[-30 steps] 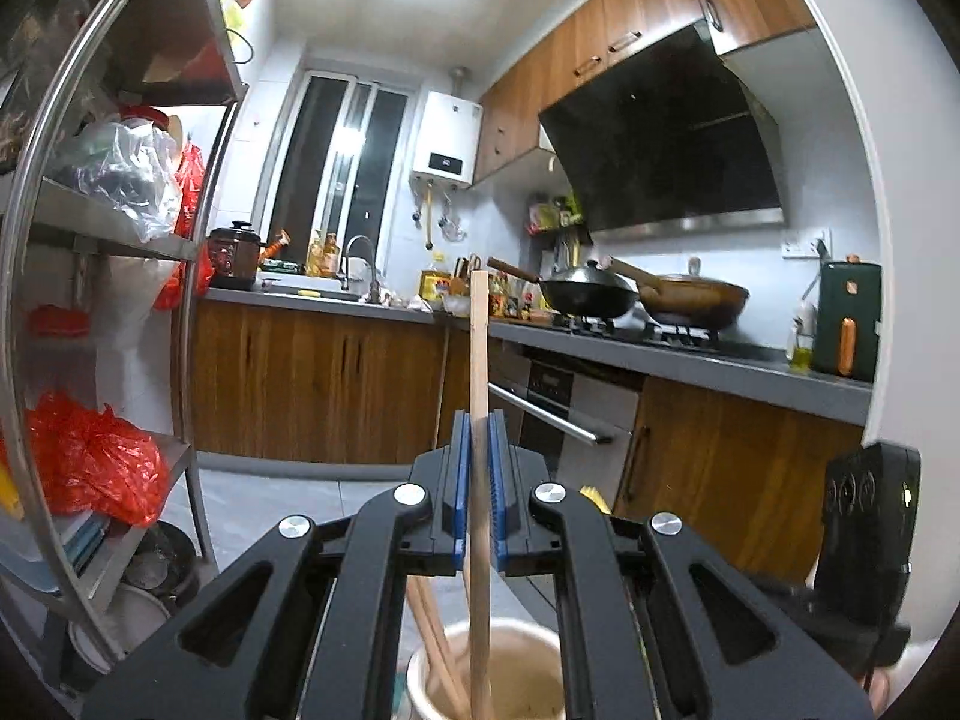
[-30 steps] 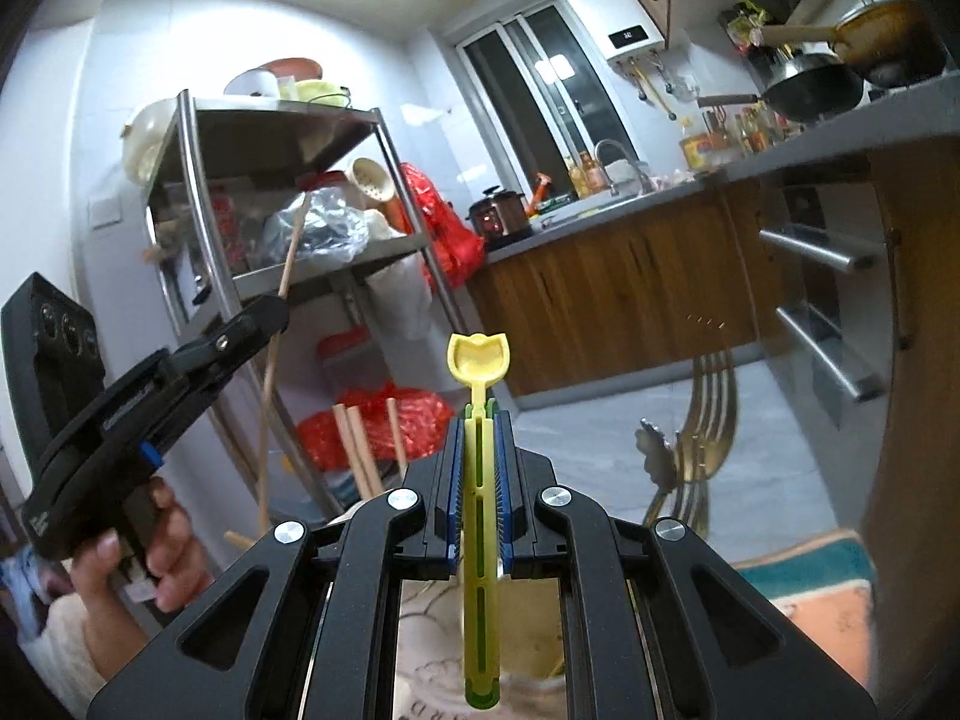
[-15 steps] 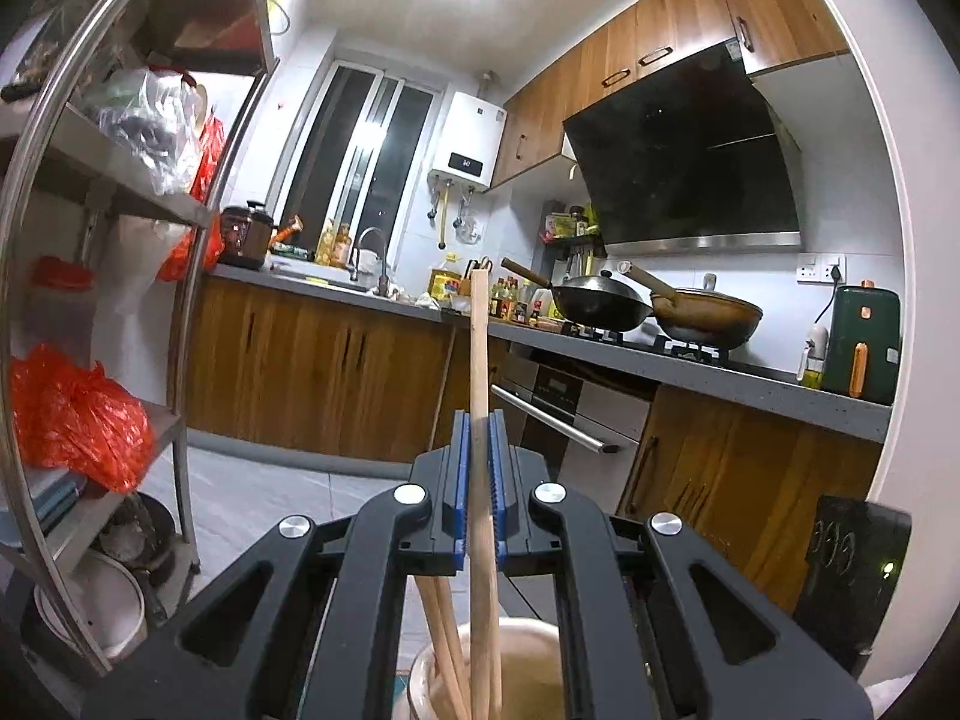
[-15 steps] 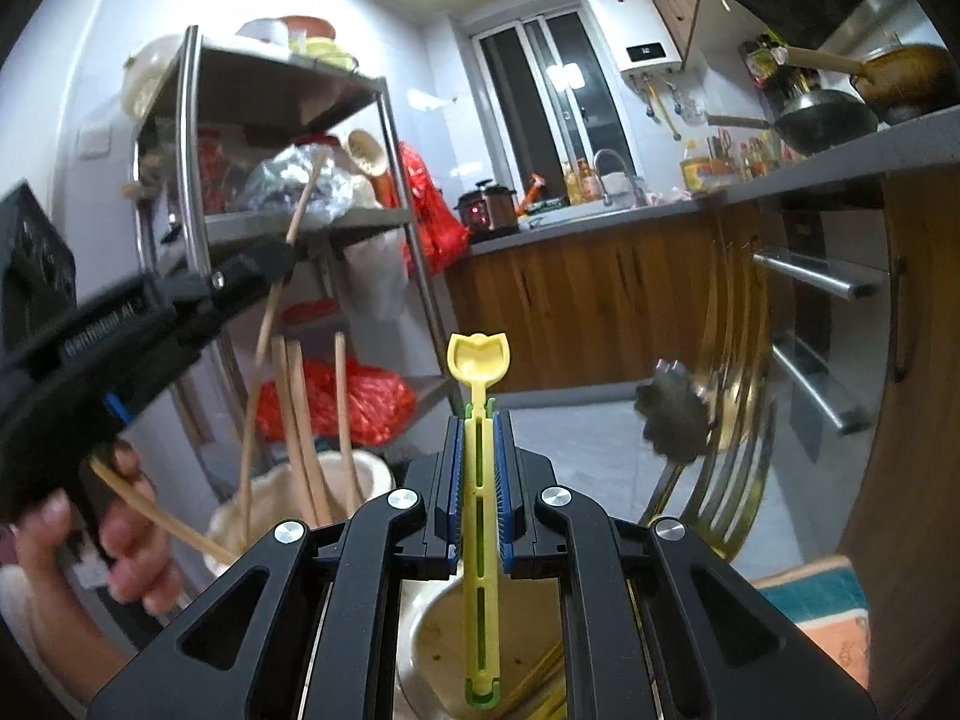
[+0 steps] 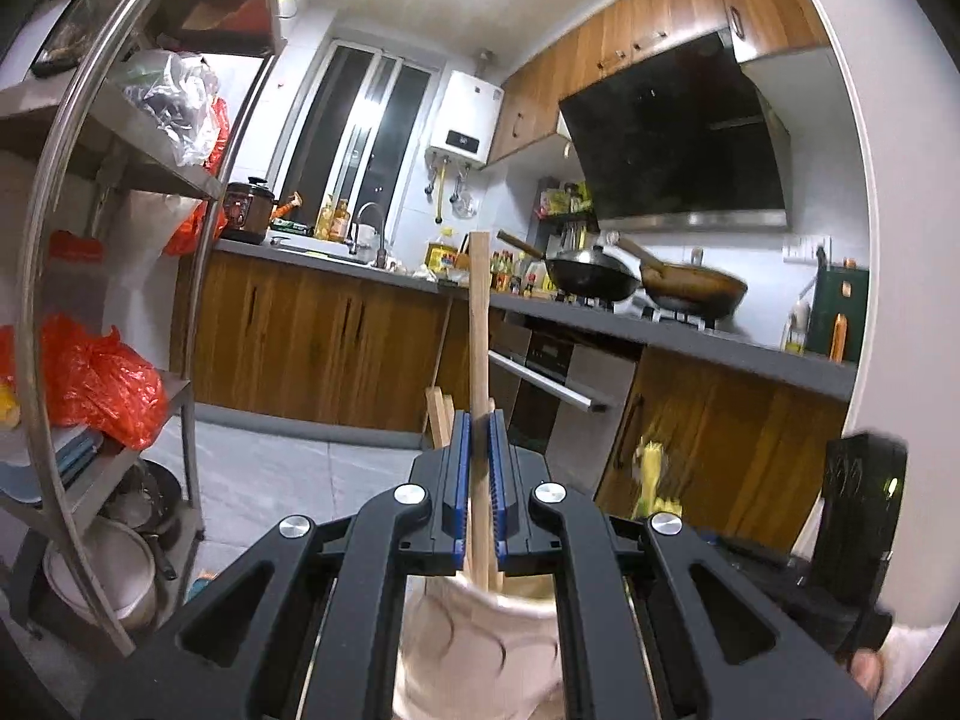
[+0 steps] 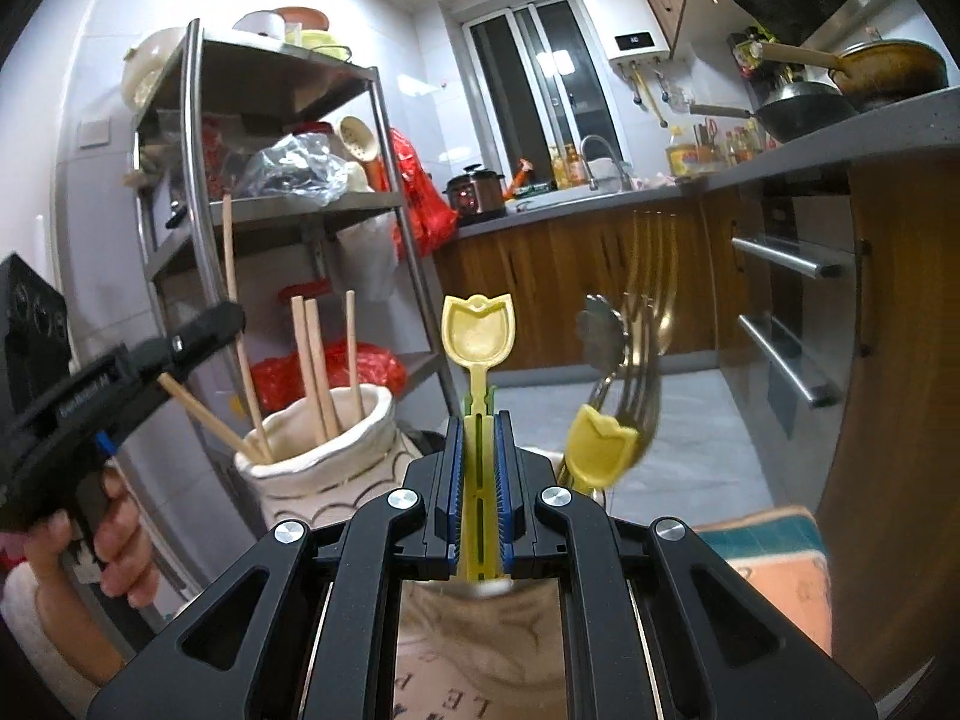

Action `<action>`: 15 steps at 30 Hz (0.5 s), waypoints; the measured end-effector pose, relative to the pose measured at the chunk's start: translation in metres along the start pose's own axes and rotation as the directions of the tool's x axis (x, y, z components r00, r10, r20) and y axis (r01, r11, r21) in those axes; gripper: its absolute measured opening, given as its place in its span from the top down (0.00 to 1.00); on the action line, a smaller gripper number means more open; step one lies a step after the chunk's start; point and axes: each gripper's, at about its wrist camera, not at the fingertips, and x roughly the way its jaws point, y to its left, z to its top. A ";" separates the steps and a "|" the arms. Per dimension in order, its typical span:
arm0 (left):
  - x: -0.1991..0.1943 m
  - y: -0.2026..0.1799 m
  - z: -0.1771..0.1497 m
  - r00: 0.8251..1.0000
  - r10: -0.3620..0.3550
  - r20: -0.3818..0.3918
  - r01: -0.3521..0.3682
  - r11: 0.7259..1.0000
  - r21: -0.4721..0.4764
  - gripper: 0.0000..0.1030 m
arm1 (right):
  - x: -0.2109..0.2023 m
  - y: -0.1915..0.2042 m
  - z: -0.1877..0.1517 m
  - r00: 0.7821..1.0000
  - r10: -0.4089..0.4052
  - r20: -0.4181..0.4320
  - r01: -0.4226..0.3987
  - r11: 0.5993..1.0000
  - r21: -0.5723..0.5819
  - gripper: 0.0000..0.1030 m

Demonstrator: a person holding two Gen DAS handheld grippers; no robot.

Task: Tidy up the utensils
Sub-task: 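Lower the chopstick into the large cup while the right tool lowers the spoon into the small cup, then open both tools releasing the chopstick and the yellow spoon into the cups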

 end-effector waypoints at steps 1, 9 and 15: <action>-0.001 -0.002 -0.002 1.000 0.001 -0.010 -0.001 1.000 0.014 0.94 | -0.003 0.001 -0.001 1.000 -0.002 0.000 0.002 1.000 -0.006 0.90; -0.001 -0.004 -0.017 0.996 0.015 -0.093 -0.012 0.999 0.039 0.94 | 0.001 0.003 -0.010 0.998 -0.007 -0.060 0.006 1.000 -0.025 0.90; -0.003 -0.002 -0.021 0.994 0.031 -0.102 -0.027 0.999 0.042 0.94 | 0.009 0.002 -0.010 0.997 -0.003 -0.077 0.002 1.000 -0.016 0.88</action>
